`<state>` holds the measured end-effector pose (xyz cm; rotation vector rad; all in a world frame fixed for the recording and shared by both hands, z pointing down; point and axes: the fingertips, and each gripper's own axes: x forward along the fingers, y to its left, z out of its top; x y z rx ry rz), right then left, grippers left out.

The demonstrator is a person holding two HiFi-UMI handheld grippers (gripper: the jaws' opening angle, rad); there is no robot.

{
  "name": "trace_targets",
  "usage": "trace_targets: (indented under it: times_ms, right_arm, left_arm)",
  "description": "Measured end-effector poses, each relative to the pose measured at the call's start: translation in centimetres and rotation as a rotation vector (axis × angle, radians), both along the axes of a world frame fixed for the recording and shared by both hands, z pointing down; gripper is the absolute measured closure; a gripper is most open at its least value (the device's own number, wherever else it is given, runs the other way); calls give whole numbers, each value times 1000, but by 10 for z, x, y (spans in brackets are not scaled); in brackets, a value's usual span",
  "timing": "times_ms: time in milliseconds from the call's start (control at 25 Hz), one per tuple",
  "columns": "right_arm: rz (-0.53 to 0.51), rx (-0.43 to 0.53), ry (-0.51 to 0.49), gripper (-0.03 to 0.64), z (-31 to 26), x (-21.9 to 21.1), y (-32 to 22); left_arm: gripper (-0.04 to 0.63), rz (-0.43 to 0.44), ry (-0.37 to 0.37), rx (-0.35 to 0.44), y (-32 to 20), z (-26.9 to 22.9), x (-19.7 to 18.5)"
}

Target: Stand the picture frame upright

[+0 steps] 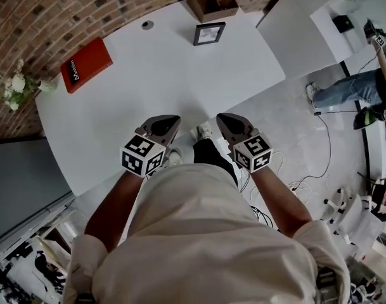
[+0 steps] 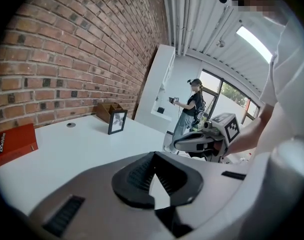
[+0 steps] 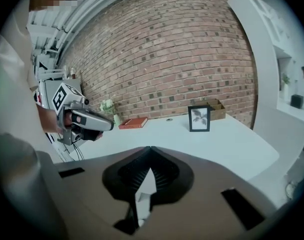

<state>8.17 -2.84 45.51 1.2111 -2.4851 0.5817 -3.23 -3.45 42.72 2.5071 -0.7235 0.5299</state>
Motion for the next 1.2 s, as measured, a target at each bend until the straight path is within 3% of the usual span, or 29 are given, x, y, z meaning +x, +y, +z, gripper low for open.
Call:
trace_targets:
  times_ms: [680,1200]
  right_arm:
    - [3,57,12,612,-31,-32,57]
    - [-33,82,19,612,-41,-54,64]
  left_arm:
    - [598,5,38,32,49,-17,-36]
    - [598,-18,56,40,60,-22,-57]
